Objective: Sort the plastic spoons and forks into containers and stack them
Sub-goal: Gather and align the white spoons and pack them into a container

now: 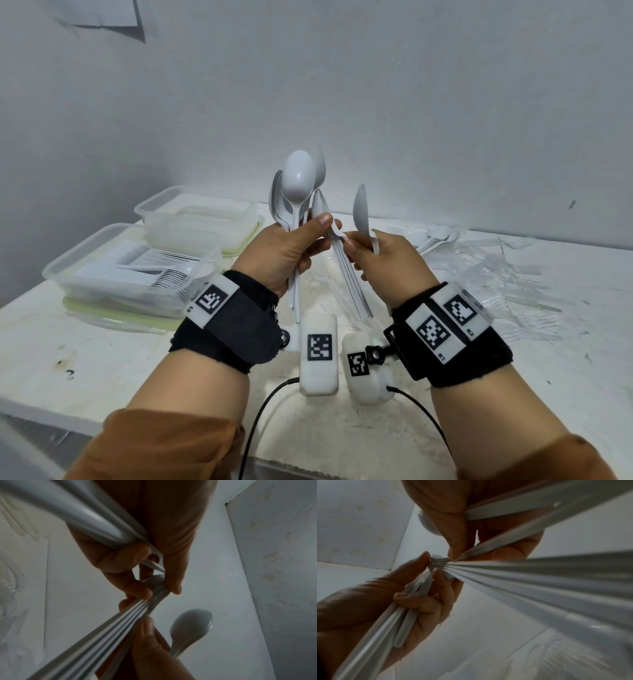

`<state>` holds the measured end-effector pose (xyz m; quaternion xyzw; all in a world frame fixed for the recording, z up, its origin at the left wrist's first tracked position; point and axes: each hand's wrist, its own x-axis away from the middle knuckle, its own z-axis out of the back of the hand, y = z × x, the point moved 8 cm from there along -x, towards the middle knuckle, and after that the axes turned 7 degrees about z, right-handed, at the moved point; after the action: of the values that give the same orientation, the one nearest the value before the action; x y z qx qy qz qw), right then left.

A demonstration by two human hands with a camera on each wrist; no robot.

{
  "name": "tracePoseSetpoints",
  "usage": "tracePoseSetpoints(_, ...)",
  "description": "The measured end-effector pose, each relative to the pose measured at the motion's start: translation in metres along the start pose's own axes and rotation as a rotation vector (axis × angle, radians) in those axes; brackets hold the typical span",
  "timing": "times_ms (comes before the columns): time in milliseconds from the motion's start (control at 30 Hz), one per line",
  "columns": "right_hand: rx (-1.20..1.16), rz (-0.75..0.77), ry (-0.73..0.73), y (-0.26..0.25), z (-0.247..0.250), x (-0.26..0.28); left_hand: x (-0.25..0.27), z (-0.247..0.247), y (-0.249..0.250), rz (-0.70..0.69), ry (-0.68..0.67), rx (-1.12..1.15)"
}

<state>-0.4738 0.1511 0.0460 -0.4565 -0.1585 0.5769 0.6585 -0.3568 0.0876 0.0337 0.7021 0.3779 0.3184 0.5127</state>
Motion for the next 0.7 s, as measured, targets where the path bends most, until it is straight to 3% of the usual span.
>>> tracePoseSetpoints(233, -0.178, -0.052, -0.043, 0.006, -0.004, 0.002, -0.001, 0.005, 0.003, -0.028, 0.039, -0.007)
tracePoseSetpoints(400, -0.187, -0.072, 0.011, 0.015, 0.003, -0.003, 0.0, 0.004, 0.003, -0.032, 0.019, -0.032)
tracePoseSetpoints(533, -0.172, -0.134, -0.05, 0.019, -0.004, 0.0, 0.002, 0.002, 0.002, -0.023, 0.032, -0.049)
tracePoseSetpoints(700, -0.242, -0.105, 0.006, 0.013, 0.001, 0.002, 0.003, -0.001, 0.002, -0.021, 0.023, -0.084)
